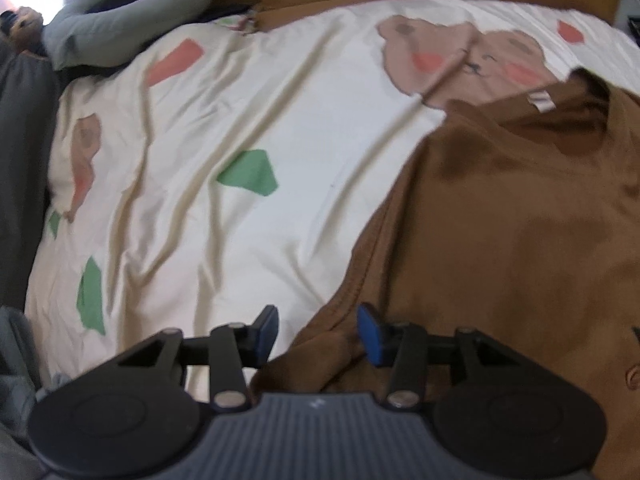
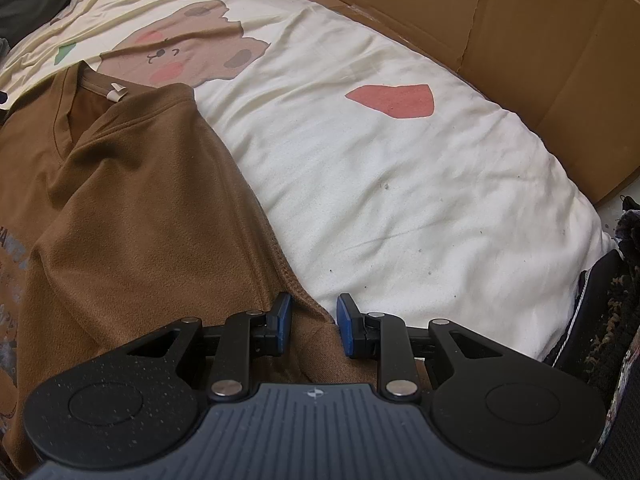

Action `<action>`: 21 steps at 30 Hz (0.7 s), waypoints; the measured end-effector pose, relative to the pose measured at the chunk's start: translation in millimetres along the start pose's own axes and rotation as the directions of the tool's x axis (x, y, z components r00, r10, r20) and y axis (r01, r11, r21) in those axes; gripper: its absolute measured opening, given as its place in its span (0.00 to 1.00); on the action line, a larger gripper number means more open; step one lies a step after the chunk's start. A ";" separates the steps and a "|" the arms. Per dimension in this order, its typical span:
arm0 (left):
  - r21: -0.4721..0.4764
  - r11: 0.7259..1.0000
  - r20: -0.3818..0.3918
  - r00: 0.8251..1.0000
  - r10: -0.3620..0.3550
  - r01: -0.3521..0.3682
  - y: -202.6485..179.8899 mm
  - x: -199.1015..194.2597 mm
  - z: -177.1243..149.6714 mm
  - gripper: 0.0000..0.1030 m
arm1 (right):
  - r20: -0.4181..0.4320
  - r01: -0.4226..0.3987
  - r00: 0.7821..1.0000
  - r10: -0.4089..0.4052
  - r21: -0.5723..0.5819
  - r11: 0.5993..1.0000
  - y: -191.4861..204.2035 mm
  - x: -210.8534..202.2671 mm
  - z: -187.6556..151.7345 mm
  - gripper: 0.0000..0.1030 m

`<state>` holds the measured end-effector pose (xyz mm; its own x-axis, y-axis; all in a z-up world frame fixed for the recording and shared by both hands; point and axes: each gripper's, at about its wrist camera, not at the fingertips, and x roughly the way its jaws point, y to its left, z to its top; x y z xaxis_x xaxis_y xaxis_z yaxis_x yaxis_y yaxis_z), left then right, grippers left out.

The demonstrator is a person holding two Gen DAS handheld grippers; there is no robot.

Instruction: Fold clothes

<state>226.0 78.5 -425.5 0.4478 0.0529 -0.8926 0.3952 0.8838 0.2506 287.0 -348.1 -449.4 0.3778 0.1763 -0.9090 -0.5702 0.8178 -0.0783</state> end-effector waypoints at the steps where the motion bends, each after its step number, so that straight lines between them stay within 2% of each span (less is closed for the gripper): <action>1: 0.002 1.000 -0.009 1.000 -0.009 0.009 1.0 2.4 0.6 0.45 | 0.000 0.000 1.000 0.000 -0.002 1.000 -0.2 0.1 -0.1 0.26; 2: -0.001 1.000 -0.019 1.000 -0.020 0.020 2.3 4.7 1.4 0.45 | 0.000 0.000 1.000 0.000 -0.005 1.000 -0.4 0.3 -0.2 0.26; 5: 0.000 0.998 -0.040 0.997 -0.064 0.064 3.0 8.4 3.5 0.32 | -0.001 -0.003 1.000 0.003 -0.016 1.000 -0.5 0.6 -0.3 0.24; 6: 0.019 0.997 -0.048 0.996 -0.068 0.069 1.0 8.9 4.5 0.31 | -0.001 -0.006 1.000 0.006 -0.021 1.000 -0.2 0.9 -0.5 0.22; 8: 0.060 0.995 -0.067 0.995 -0.075 0.080 -1.4 9.3 7.5 0.27 | -0.004 -0.011 1.000 0.010 -0.036 0.999 1.4 1.5 -0.3 0.17; 9: 0.061 0.994 -0.080 0.993 -0.090 0.095 -0.4 9.7 9.7 0.20 | -0.005 -0.011 1.000 0.010 -0.046 0.999 2.8 1.8 -0.1 0.15; 11: 0.078 0.991 -0.096 0.990 -0.101 0.109 -1.4 10.0 13.0 0.14 | -0.005 -0.012 1.000 0.011 -0.065 0.998 5.9 2.0 -0.3 0.06; 12: 0.095 0.990 -0.099 0.990 -0.099 0.108 -2.6 9.4 14.2 0.10 | -0.005 -0.010 1.000 0.010 -0.074 0.997 7.4 1.6 -0.4 0.05; 14: 0.105 0.990 -0.094 0.992 -0.087 0.097 -1.3 5.8 16.0 0.08 | 0.001 0.000 1.000 0.000 -0.088 0.996 9.6 0.4 -1.0 0.04; 19: 0.022 0.998 -0.046 0.997 -0.056 0.058 26.0 -9.3 20.5 0.06 | 0.041 0.040 0.998 -0.037 -0.070 0.997 4.0 -3.1 6.3 0.03; 21: 0.020 0.999 -0.027 0.999 -0.043 0.044 34.7 -16.1 24.0 0.06 | 0.056 0.061 0.997 -0.056 -0.087 0.994 3.6 -5.0 11.1 0.03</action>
<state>251.7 97.1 -393.5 0.4087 0.0270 -0.9123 0.4307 0.8755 0.2189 291.1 -339.9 -440.6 0.4493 0.1600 -0.8790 -0.6072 0.7763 -0.1690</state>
